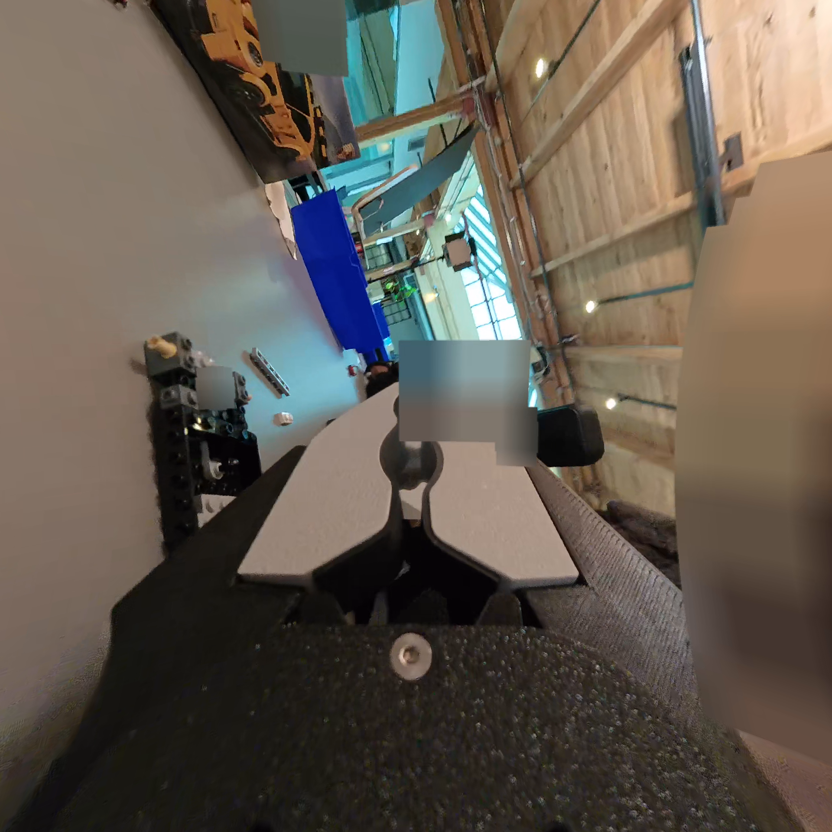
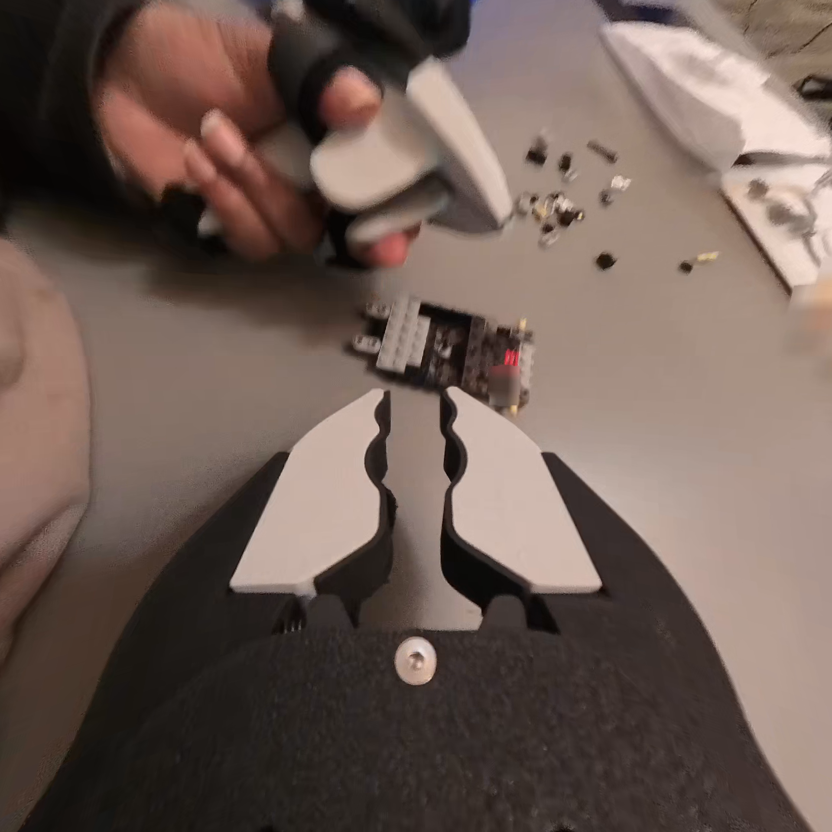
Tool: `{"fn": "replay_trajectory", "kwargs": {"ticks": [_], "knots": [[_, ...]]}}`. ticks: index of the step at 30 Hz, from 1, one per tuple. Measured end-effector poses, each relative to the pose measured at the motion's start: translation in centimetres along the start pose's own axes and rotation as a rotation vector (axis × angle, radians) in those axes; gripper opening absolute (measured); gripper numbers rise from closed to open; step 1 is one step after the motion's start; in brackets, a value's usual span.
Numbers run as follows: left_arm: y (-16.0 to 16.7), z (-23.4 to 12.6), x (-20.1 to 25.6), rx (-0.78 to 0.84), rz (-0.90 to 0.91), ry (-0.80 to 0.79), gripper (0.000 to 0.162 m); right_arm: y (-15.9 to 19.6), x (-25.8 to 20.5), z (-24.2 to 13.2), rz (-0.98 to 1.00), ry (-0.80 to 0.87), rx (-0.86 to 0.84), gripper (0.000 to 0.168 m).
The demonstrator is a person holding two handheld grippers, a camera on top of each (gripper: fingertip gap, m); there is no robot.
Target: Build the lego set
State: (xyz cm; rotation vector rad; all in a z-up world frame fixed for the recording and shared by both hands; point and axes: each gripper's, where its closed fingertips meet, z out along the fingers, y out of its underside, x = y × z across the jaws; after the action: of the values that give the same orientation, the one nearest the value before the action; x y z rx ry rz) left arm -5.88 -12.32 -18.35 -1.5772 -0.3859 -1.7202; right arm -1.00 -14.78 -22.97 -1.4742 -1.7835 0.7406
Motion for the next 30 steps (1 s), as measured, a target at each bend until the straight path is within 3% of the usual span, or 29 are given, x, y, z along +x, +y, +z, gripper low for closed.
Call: {"fn": "replay_trajectory", "kwargs": {"ticks": [1,9,16,21,25,30], "knots": [[0.1,-0.1,0.2,-0.025,0.045,-0.012,0.000,1.0,-0.4,-0.4,-0.010,-0.017,-0.031,0.020],[3.5,0.1,0.2,-0.341,0.442,-0.140,0.003,5.9,-5.7,-5.3,-0.012,-0.225,-0.205,0.018],[7.7,0.2,-0.5,-0.594,0.590,-0.189,0.010,6.4,-7.4,-3.1,-0.067,-0.200,-0.240,0.015],[10.5,-0.5,-1.0,-0.717,0.582,-0.210,0.013,6.2,-7.0,-2.8,-0.166,-0.171,-0.215,0.007],[12.2,-0.8,-1.0,-0.749,0.493,-0.173,0.018,2.9,-5.9,-3.9,-0.391,-0.029,-0.018,0.007],[12.9,0.1,-0.6,-0.728,0.471,-0.147,0.025,0.9,-4.5,-4.4,-0.663,0.115,-0.006,0.006]]}}
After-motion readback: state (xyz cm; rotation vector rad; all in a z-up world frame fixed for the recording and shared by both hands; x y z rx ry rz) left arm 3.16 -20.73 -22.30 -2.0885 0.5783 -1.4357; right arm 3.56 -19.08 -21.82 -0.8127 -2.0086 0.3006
